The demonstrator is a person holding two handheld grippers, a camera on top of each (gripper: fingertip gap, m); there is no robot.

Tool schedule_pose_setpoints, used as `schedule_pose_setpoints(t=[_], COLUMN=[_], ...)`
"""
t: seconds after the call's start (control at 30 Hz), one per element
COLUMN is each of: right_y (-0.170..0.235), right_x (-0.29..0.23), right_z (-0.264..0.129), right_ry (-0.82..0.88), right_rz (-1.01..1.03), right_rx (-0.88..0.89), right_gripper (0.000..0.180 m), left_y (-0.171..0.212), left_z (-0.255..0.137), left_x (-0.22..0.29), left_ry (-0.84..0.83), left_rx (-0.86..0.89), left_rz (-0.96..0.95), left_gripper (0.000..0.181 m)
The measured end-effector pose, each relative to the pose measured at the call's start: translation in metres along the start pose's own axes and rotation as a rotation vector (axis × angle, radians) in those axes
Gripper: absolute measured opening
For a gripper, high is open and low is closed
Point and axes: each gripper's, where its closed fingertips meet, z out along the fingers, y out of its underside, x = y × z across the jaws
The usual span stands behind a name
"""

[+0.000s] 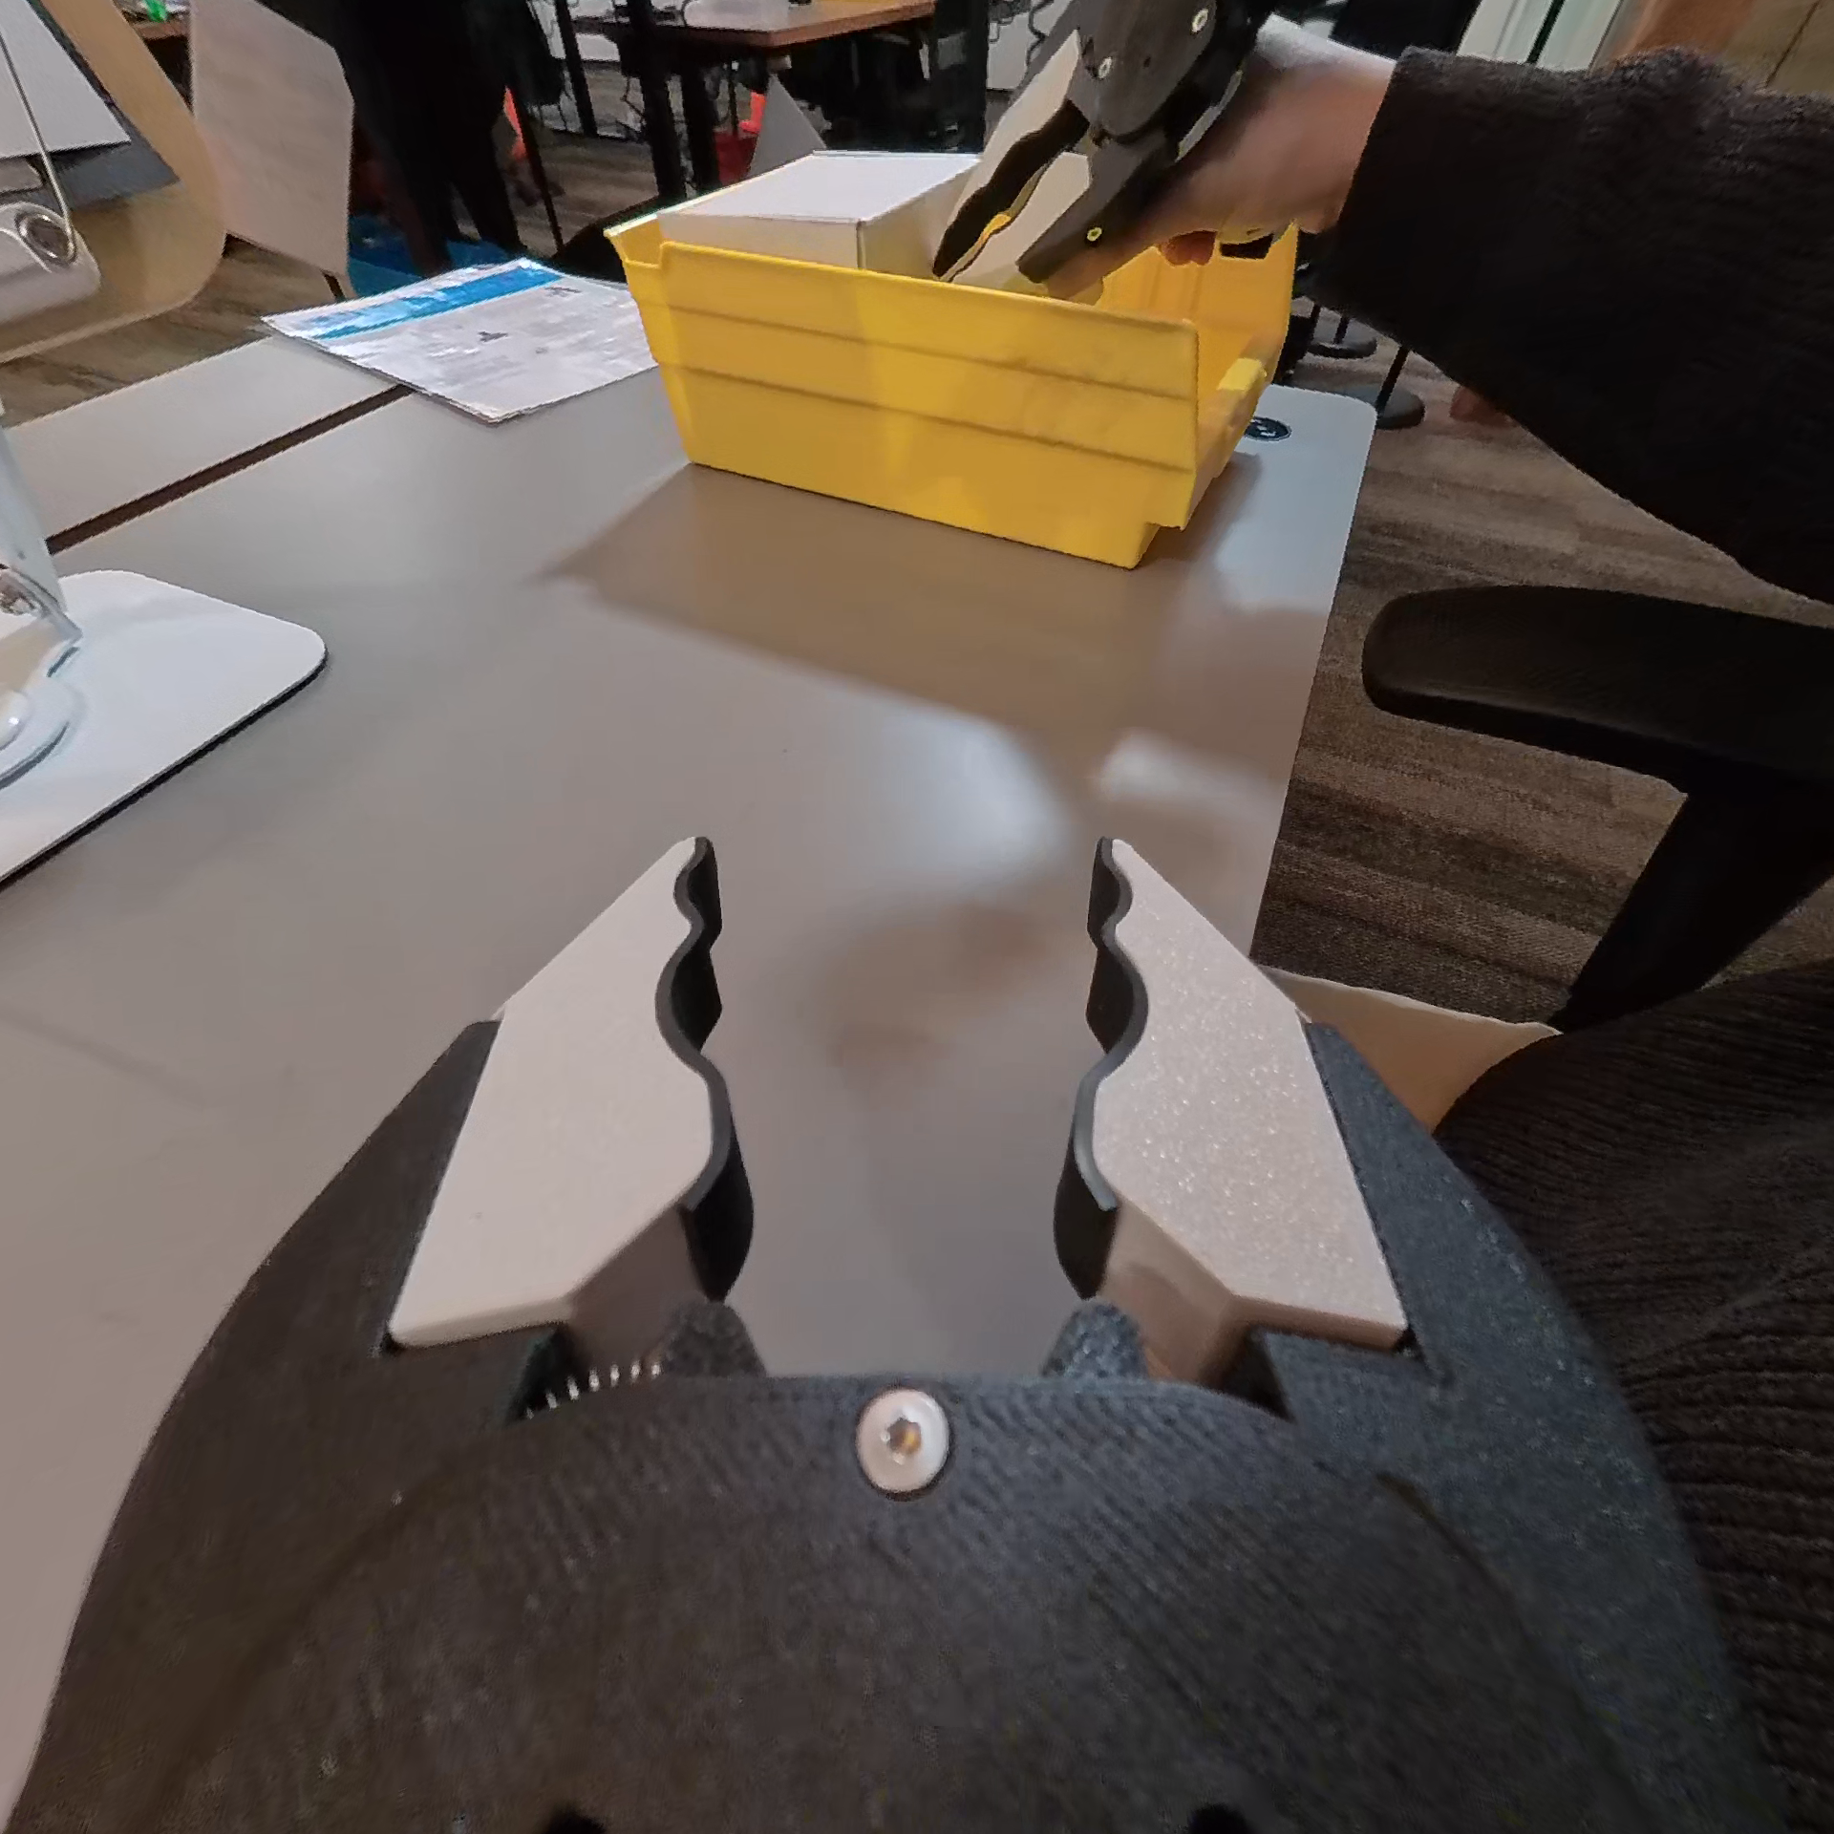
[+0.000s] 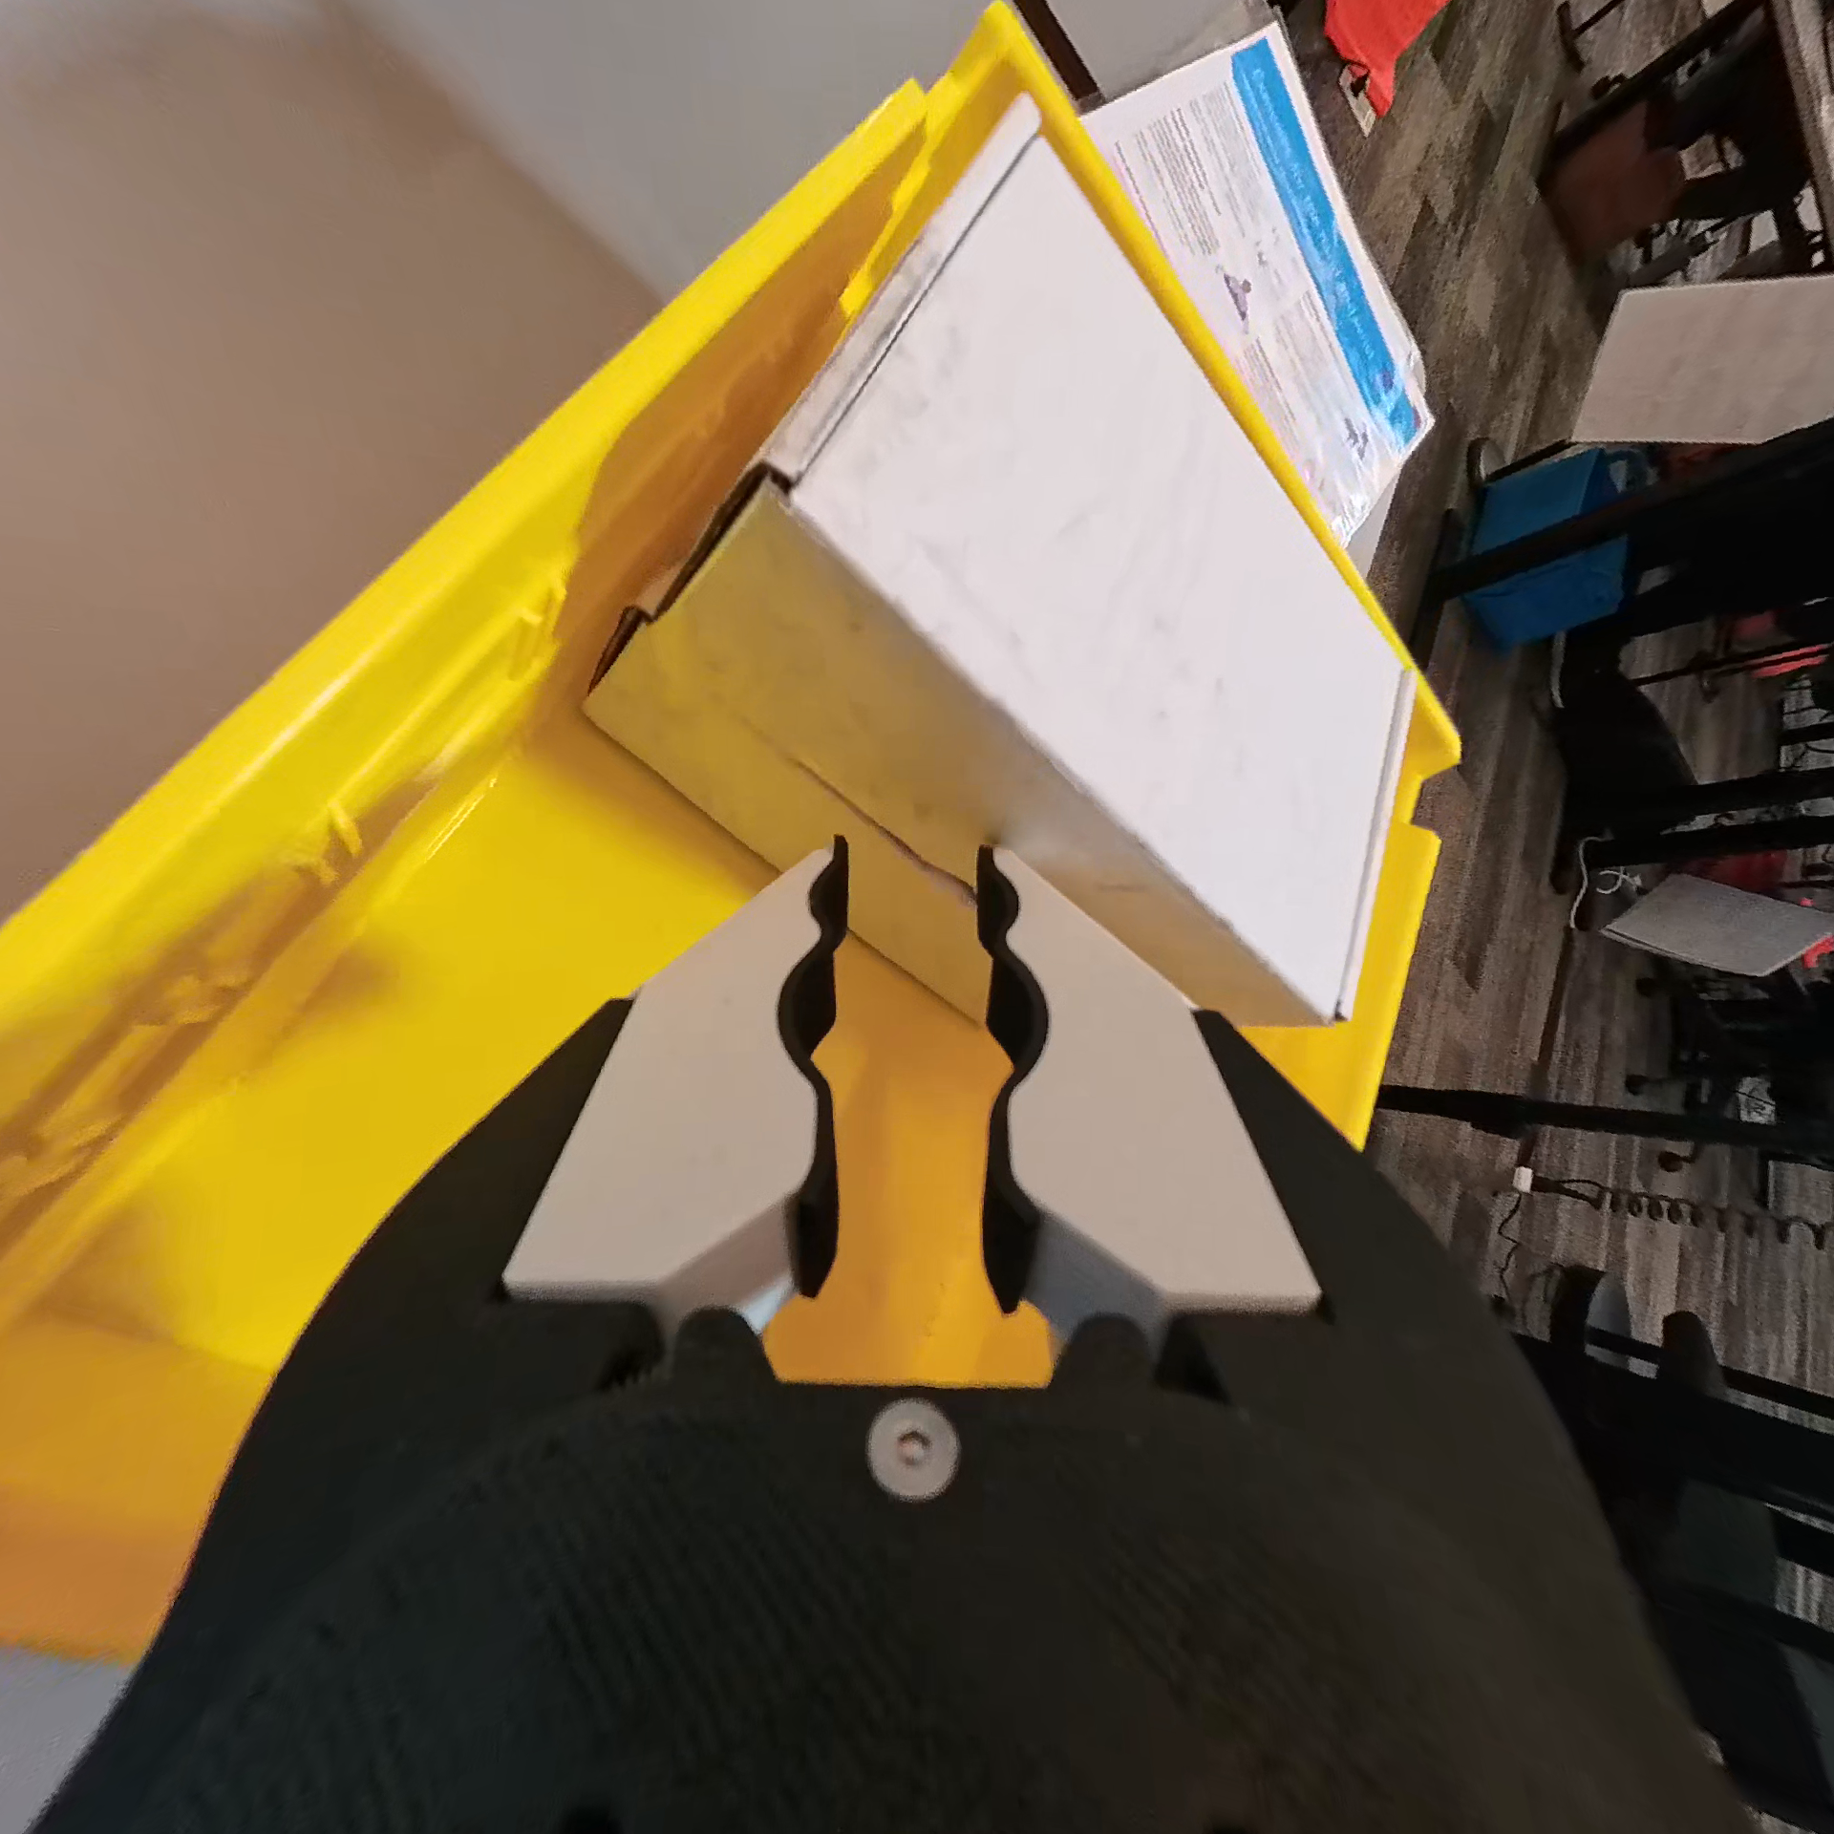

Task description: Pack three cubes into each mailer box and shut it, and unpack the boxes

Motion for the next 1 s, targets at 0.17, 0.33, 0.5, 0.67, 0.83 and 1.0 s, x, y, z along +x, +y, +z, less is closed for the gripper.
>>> schedule_pose_setpoints(t=[0.17,0.33,0.5,0.67,0.83,1.0], right_y=[-0.005,-0.003,0.004,0.02,0.064,0.114], right_x=[0.0,0.003,0.009,0.053,0.104,0.108], right_z=[0.003,0.004,-0.011,-0.065,-0.132,-0.135], right_ry=[0.002,0.014,0.049,0.226,0.417,0.421], right_rz=[-0.008,-0.001,0.071,0.374,0.606,0.777], right_rx=[0.0,-0.009,0.017,0.249,0.466,0.464], right_gripper=[0.024,0.026,0.027,0.016,0.003,0.021], left_y=[0.002,0.003,0.004,0.005,0.006,0.005], left_z=[0.001,0.002,0.002,0.001,0.002,0.004], left_x=[-0.001,-0.001,-0.003,-0.005,-0.003,0.002], left_ry=[-0.008,-0.009,-0.018,-0.025,-0.016,-0.001], left_rx=[-0.006,-0.007,-0.006,-0.005,-0.007,-0.009], left_rz=[0.004,0.004,0.003,0.002,0.007,0.007], left_gripper=[0.073,0.074,0.074,0.076,0.076,0.076])
